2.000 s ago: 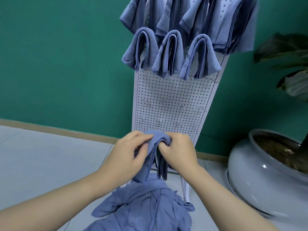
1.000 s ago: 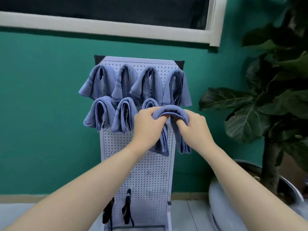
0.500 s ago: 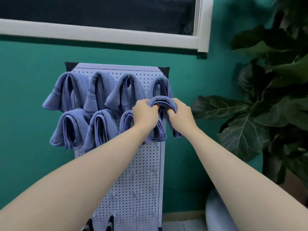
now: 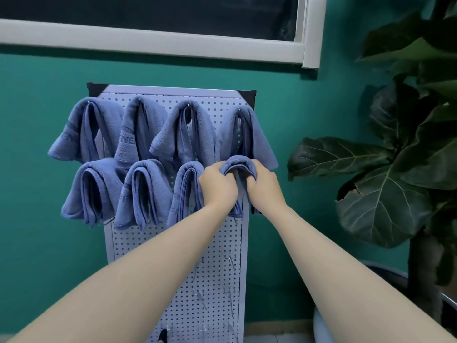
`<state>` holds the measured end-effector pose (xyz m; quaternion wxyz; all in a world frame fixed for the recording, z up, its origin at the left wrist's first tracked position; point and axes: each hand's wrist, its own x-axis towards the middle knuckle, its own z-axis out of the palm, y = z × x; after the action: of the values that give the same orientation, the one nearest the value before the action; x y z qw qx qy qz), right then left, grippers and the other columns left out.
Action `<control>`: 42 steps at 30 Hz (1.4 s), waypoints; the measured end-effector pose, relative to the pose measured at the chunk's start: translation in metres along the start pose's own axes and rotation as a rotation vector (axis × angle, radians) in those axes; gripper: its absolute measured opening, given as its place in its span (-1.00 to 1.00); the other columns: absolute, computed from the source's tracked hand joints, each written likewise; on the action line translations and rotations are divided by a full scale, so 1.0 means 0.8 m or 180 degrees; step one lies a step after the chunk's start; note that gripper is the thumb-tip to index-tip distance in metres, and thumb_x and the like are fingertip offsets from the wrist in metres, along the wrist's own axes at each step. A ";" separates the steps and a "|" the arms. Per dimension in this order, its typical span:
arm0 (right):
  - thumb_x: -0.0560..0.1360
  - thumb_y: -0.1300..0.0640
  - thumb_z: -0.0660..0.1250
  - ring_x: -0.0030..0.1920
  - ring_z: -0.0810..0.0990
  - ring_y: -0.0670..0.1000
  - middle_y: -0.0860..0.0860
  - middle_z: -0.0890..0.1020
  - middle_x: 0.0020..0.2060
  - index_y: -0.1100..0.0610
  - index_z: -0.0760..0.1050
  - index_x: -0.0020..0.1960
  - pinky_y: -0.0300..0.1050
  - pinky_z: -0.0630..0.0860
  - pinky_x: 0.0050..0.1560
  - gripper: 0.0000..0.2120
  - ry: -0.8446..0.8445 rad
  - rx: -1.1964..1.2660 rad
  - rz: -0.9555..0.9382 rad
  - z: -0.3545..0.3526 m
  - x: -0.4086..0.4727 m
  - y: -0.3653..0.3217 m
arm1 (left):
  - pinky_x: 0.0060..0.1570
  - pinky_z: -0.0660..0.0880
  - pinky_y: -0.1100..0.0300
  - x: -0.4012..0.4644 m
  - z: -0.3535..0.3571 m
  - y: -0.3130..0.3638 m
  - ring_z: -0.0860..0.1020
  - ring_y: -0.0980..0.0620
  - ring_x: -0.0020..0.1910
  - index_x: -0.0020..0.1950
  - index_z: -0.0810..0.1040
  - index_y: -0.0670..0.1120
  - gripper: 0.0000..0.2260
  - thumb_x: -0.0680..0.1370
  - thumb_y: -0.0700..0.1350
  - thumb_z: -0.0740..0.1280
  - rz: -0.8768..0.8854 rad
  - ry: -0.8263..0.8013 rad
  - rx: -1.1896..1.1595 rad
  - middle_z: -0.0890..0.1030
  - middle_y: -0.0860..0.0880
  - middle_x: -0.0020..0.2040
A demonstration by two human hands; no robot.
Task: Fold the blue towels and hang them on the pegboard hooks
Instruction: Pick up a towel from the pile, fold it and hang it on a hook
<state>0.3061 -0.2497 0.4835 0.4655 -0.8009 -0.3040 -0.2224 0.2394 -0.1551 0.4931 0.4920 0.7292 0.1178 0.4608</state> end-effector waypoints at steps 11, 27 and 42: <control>0.52 0.30 0.15 -0.32 0.42 0.01 -0.04 0.52 -0.35 -0.20 0.32 -0.20 -0.12 0.33 -0.34 -0.63 0.0119 0.0183 0.0234 0.024 -0.045 0.019 | -0.33 0.26 0.10 -0.037 0.001 -0.082 0.34 -0.08 -0.25 -0.31 0.34 -0.14 -0.76 0.53 -0.35 0.11 -0.0369 -0.0173 0.0465 0.49 -0.18 -0.30; 0.62 0.18 0.30 0.07 0.60 -0.05 -0.02 0.64 0.08 0.16 0.57 0.32 -0.19 0.47 0.14 -0.71 0.0286 0.0680 0.1538 0.067 -0.238 0.030 | 0.16 0.45 0.25 -0.151 -0.139 -0.140 0.55 0.07 0.09 0.40 0.55 -0.19 -0.69 0.68 -0.13 0.32 -0.1074 -0.0663 0.0204 0.61 0.01 0.10; 0.65 0.25 0.27 0.14 0.61 0.07 0.14 0.66 0.15 0.26 0.58 0.29 -0.24 0.42 0.09 -0.74 -0.1227 0.0391 0.2351 0.245 -0.503 0.098 | 0.02 0.44 0.21 -0.325 -0.319 -0.382 0.60 -0.08 0.03 0.14 0.69 -0.20 -0.84 0.60 -0.20 0.39 -0.2356 -0.0791 0.1062 0.65 -0.08 -0.05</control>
<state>0.0871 -0.2194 0.0866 0.4954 -0.8538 -0.0907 0.1319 -0.0174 -0.0130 0.1191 0.5100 0.7573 0.3844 0.1363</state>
